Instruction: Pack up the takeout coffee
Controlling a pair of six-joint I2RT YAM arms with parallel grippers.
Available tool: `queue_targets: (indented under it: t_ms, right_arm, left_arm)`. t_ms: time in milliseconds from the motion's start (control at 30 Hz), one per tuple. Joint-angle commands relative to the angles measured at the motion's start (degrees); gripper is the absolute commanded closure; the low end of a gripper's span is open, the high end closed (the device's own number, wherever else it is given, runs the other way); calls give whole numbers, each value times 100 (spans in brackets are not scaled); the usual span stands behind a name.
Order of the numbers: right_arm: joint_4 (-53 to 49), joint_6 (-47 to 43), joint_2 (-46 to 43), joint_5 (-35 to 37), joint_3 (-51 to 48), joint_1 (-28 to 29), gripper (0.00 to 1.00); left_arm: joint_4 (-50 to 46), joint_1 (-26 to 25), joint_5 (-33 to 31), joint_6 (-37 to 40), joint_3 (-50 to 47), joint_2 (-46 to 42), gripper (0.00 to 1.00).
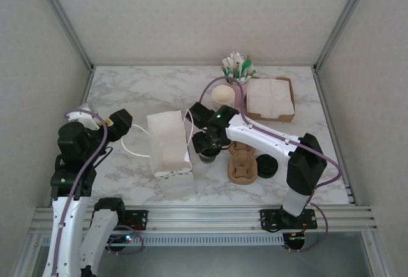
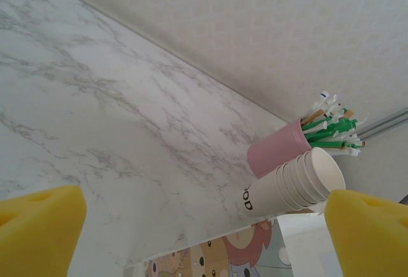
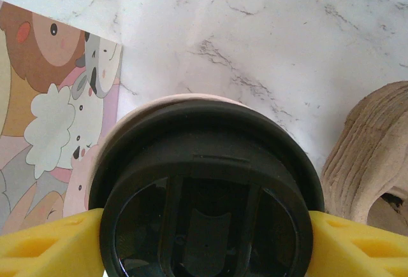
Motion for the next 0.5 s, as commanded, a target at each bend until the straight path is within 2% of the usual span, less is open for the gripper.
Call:
queue_targets:
  t_ms: [0,467]
  right_arm:
    - [-60,73,-201,45,194,66,24]
    - [27,118,97,-147,154,77,24]
  left_arm:
    - [95,50,-28,-98,-39,-10,4]
    - [90,50,-30,-98,-44,-1,4]
